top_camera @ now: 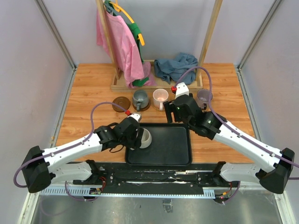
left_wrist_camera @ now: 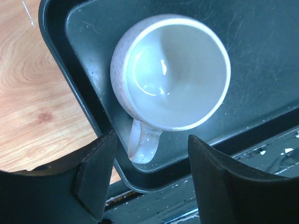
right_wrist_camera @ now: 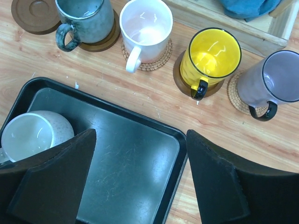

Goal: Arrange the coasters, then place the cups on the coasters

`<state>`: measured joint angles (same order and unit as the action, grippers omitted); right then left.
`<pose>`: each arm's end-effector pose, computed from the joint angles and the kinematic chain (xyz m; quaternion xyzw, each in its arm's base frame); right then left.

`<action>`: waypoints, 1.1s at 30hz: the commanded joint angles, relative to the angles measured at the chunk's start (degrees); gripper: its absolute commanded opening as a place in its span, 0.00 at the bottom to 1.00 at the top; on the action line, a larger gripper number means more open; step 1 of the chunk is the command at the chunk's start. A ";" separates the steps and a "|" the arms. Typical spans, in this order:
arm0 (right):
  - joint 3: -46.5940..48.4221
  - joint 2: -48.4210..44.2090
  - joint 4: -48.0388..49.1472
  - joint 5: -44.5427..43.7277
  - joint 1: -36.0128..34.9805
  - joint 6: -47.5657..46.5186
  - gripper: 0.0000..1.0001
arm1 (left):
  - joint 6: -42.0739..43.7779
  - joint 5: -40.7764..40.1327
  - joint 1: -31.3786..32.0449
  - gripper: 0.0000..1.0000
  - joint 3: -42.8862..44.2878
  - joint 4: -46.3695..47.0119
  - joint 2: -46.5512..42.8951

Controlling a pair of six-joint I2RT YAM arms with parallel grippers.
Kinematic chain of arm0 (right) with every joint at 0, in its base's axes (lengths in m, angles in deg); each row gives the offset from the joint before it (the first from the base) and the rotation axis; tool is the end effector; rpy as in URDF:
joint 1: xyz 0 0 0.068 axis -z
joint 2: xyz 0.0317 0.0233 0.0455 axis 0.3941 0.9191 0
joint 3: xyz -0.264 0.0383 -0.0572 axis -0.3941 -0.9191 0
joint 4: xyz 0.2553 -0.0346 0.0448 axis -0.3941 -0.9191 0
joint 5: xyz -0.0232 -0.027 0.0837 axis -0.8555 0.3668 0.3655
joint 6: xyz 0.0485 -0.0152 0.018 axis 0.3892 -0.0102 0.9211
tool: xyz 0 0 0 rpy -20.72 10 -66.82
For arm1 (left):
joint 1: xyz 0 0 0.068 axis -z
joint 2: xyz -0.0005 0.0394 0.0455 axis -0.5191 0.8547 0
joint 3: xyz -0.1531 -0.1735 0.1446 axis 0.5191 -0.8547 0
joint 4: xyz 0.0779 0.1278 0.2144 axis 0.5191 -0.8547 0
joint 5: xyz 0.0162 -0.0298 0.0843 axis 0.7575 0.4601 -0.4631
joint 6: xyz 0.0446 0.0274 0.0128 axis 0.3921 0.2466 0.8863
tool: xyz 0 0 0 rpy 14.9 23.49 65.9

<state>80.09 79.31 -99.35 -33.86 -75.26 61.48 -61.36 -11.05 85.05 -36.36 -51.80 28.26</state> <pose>0.1693 0.1920 0.3513 -0.1405 0.8401 0.1234 0.5092 0.1290 -0.1640 0.2292 0.1652 0.9323 -0.1344 0.2923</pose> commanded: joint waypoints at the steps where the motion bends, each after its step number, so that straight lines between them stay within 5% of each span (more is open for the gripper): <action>1: -1.14 -1.24 0.86 -2.80 0.81 1.39 0.80 | 0.55 1.43 0.35 0.66 0.84 -1.85 2.69; 6: -1.77 -0.87 1.00 -2.17 0.81 2.15 0.80 | -0.17 1.79 0.34 0.56 0.41 -0.35 5.81; 26: -3.03 -0.63 1.31 -1.25 0.89 3.07 0.81 | -1.23 4.49 0.31 0.44 -3.44 6.54 10.16; 33: -3.31 -0.78 1.49 -0.96 0.81 3.05 0.81 | -1.42 4.37 0.35 0.31 -3.89 6.84 11.06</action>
<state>77.44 78.85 -98.89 -34.63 -75.04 63.73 -62.52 -6.68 85.05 -39.27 -46.12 38.36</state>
